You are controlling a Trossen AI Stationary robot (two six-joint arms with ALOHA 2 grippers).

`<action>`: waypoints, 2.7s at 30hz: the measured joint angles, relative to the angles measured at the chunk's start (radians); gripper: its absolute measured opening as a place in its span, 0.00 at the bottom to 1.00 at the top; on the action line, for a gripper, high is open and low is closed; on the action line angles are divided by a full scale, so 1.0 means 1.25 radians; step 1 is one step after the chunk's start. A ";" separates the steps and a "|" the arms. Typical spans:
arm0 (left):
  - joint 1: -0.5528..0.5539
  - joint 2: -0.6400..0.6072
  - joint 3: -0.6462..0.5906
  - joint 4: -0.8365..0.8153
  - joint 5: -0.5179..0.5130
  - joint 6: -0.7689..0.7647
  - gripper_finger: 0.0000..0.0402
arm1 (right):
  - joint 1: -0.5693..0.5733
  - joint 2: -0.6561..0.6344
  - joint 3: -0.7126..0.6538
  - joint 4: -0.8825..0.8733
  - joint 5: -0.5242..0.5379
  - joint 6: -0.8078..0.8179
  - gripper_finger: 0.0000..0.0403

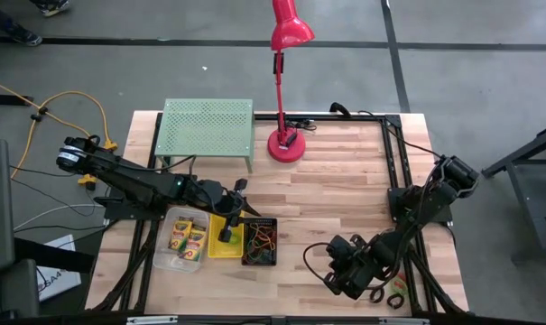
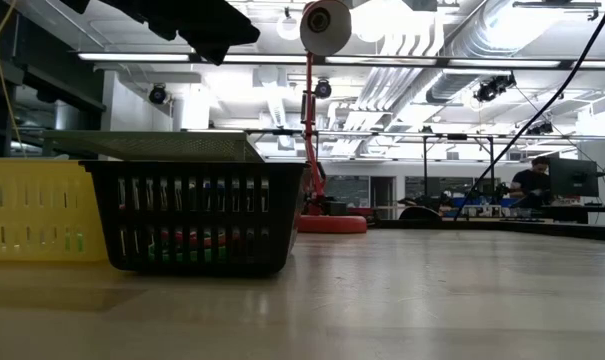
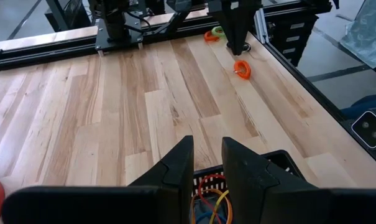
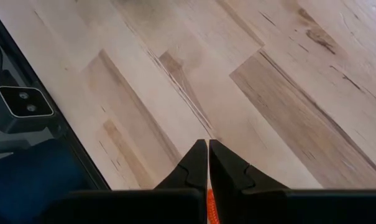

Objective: Pick & Place Office Desk Supplies
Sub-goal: Put the orange spring keychain into the yellow bin

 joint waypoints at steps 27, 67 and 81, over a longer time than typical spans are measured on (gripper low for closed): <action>0.000 0.000 0.000 -0.012 0.000 0.000 0.20 | 0.037 0.003 0.000 0.005 -0.117 -0.131 0.23; 0.000 0.000 0.000 -0.019 0.000 0.000 0.20 | 0.183 0.154 0.000 -0.053 0.025 -0.058 0.30; 0.000 0.000 0.000 -0.026 0.000 0.000 0.20 | 0.193 0.154 -0.030 -0.040 0.056 -0.009 0.30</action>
